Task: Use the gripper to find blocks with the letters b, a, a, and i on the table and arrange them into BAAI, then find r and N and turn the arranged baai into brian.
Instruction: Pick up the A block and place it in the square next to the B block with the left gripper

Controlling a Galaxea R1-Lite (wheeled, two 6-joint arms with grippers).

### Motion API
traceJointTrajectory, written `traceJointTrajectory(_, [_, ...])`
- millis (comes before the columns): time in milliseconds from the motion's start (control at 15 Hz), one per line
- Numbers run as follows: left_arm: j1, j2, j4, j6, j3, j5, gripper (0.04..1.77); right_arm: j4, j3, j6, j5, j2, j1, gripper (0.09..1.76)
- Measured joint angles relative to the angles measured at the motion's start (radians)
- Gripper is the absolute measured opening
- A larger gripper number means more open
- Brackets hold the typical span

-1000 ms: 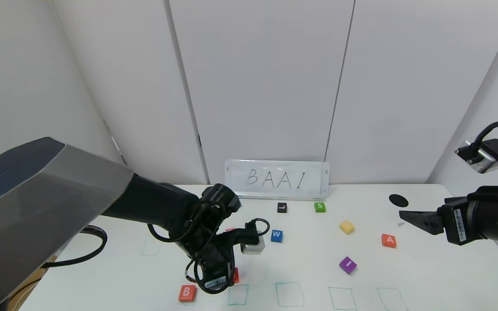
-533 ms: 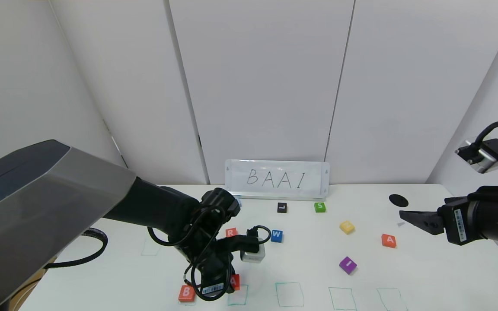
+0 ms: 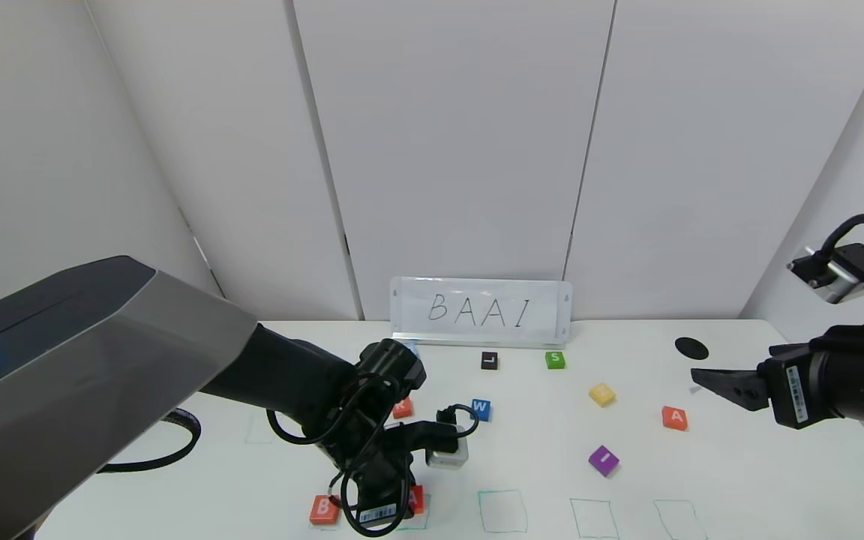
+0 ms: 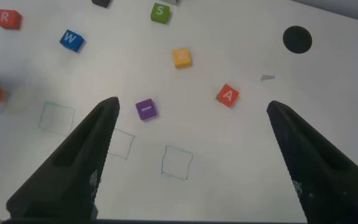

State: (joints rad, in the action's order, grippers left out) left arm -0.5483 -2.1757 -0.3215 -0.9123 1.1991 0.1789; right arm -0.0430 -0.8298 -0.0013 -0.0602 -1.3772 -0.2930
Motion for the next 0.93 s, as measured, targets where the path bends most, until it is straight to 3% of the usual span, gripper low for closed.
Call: traceJointTrajectory(933, [-0.012,-0.012,0.001,-0.009,-0.018,-0.01,0.49,0.001,0.003,0.0,0.0,0.0,-0.006,1.71])
